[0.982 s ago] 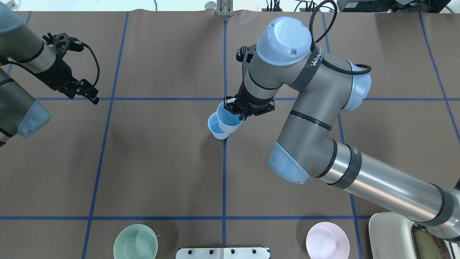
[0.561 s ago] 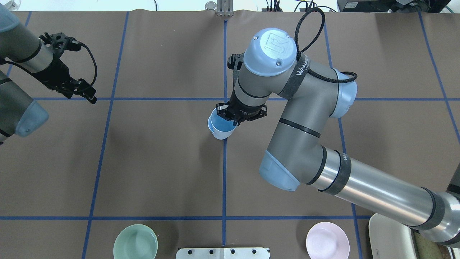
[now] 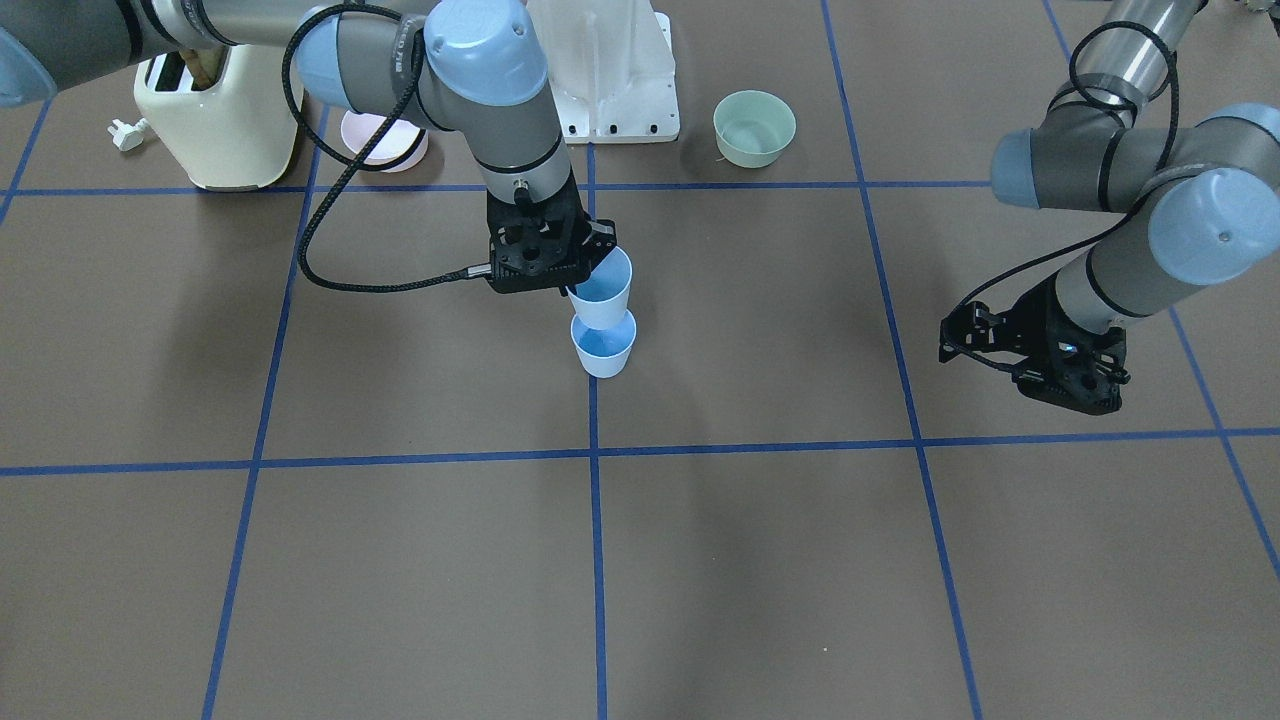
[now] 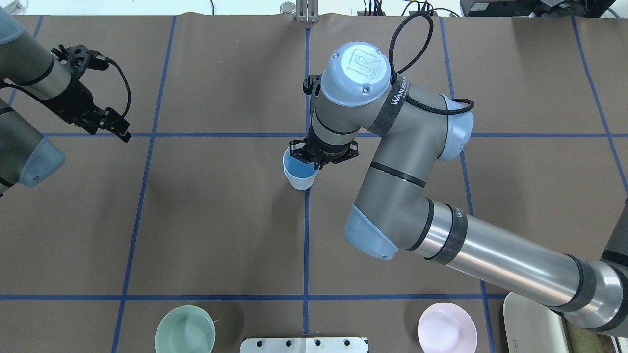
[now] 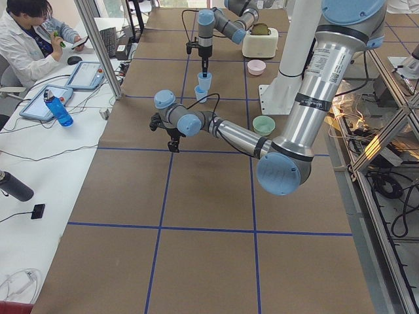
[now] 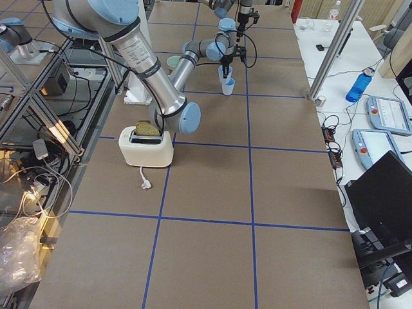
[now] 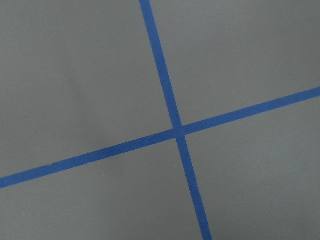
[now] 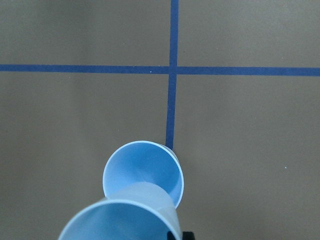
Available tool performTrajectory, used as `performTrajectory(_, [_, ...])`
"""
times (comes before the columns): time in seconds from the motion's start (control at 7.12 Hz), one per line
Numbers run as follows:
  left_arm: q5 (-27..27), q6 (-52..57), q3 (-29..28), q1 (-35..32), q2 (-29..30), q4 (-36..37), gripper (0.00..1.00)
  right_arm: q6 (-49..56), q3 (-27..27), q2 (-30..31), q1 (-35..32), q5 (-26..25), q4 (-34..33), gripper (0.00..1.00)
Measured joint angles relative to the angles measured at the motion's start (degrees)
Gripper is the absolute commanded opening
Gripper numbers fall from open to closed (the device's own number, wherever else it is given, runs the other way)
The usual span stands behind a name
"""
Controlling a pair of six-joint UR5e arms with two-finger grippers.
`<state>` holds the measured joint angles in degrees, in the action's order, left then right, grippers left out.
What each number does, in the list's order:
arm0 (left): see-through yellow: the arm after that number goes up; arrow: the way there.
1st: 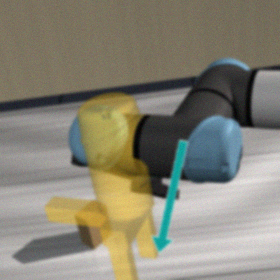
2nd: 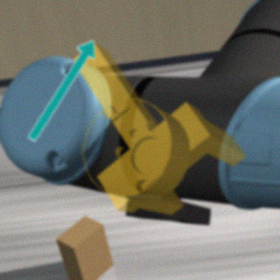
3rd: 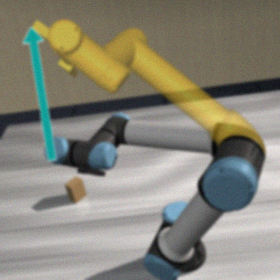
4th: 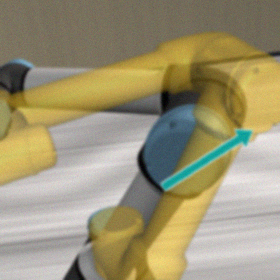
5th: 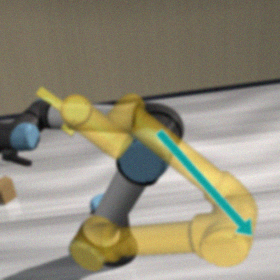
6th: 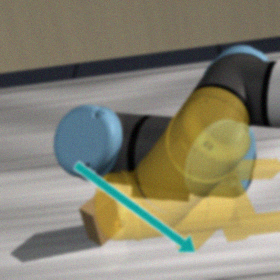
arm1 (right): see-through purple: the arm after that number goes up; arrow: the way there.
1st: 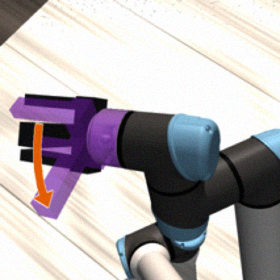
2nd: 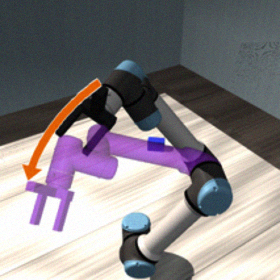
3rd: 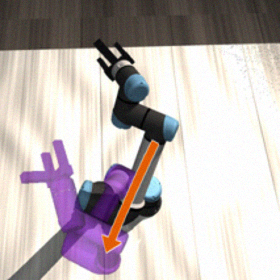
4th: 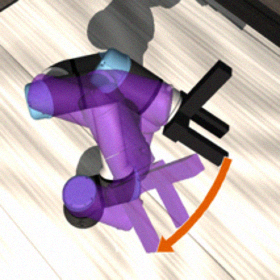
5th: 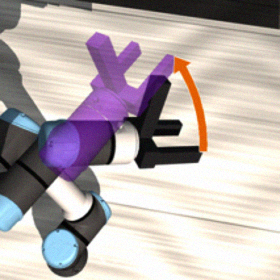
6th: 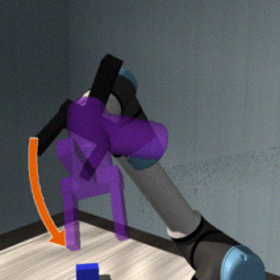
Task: Stack blue cups with both arms
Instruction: 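Lower the held cup into the center blue cup with the right gripper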
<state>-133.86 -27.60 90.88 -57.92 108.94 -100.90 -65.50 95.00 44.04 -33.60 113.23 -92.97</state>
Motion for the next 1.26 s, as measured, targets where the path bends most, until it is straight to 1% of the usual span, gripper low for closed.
performTrajectory(0.42, [0.0, 0.0, 0.0, 0.0, 0.0, 0.0, 0.95, 0.8, -1.5, -0.9, -1.1, -0.2, 0.1, 0.0])
performTrajectory(0.84, [0.0, 0.0, 0.0, 0.0, 0.0, 0.0, 0.95, 0.8, -4.8, -3.2, -1.4, -0.1, 0.1, 0.0])
performTrajectory(1.12, [0.0, 0.0, 0.0, 0.0, 0.0, 0.0, 0.95, 1.0, -5.2, -3.4, -1.4, -0.1, 0.1, 0.0])
performTrajectory(1.26, [0.0, 0.0, 0.0, 0.0, 0.0, 0.0, 0.95, 1.1, -5.2, -3.4, -1.5, -0.1, 0.1, 0.77])
